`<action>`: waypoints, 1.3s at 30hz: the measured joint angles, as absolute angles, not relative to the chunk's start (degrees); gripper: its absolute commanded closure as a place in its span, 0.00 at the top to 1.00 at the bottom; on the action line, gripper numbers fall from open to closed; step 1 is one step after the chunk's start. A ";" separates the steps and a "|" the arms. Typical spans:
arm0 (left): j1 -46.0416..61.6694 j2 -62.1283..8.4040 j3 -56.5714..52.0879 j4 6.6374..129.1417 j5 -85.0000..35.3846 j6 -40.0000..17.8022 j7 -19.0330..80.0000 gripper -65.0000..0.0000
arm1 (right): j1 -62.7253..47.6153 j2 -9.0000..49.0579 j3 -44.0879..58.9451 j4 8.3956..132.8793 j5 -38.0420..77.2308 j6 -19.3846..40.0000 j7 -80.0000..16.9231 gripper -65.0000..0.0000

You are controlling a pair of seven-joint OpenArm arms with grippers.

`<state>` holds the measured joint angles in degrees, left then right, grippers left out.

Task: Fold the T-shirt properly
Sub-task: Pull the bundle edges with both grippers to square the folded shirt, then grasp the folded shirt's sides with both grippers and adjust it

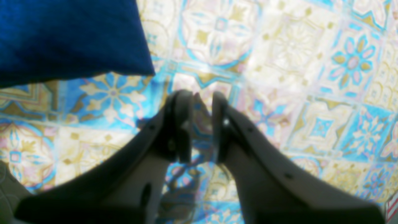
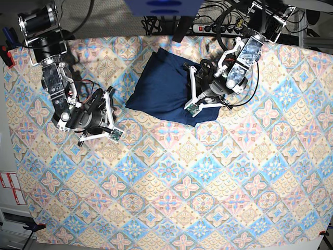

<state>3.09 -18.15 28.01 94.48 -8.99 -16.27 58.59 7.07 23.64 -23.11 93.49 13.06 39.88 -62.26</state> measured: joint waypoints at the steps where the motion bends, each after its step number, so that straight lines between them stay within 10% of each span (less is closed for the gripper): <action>1: 3.66 -18.31 27.97 97.43 -8.99 -16.29 59.88 0.21 | 6.98 23.49 -23.07 93.49 13.45 40.07 -62.24 0.17; 18: 15.68 -26.28 25.36 105.56 -9.34 -16.53 59.75 0.21 | 6.94 22.98 -22.13 93.38 13.50 40.05 -62.19 0.17; 39: -0.82 -22.15 24.34 84.42 -7.29 -17.15 55.18 0.21 | 3.40 23.16 -22.13 99.57 13.50 40.10 -62.22 0.17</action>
<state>-0.82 -22.15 24.34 84.42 -7.29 -17.15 55.18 3.40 23.16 -22.13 99.57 13.50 40.10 -62.22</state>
